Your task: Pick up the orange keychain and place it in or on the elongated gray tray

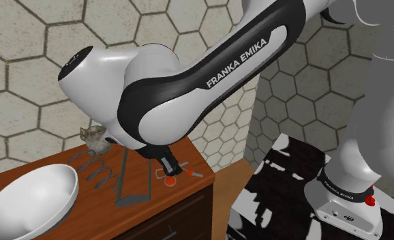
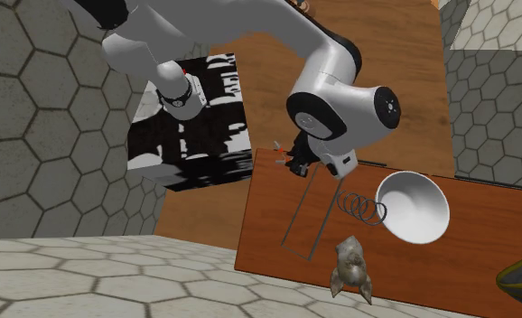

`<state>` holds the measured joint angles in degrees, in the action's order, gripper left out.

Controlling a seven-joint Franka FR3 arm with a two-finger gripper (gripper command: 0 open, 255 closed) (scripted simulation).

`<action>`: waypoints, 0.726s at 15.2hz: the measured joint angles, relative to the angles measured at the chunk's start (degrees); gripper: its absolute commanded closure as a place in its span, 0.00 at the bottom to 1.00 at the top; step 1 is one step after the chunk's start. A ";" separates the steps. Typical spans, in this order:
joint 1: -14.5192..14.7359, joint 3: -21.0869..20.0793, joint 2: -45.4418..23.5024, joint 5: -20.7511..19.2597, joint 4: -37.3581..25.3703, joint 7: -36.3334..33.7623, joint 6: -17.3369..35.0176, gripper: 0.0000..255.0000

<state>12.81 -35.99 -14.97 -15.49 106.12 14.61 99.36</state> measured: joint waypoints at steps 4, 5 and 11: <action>-0.23 -0.26 1.47 0.92 -1.58 0.90 -2.65 1.00; -0.24 -0.32 1.71 1.09 -2.00 1.06 -3.26 1.00; -0.32 -0.49 2.80 1.80 -5.27 2.10 -7.29 1.00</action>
<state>12.49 -36.48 -12.16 -13.69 100.84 16.71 92.07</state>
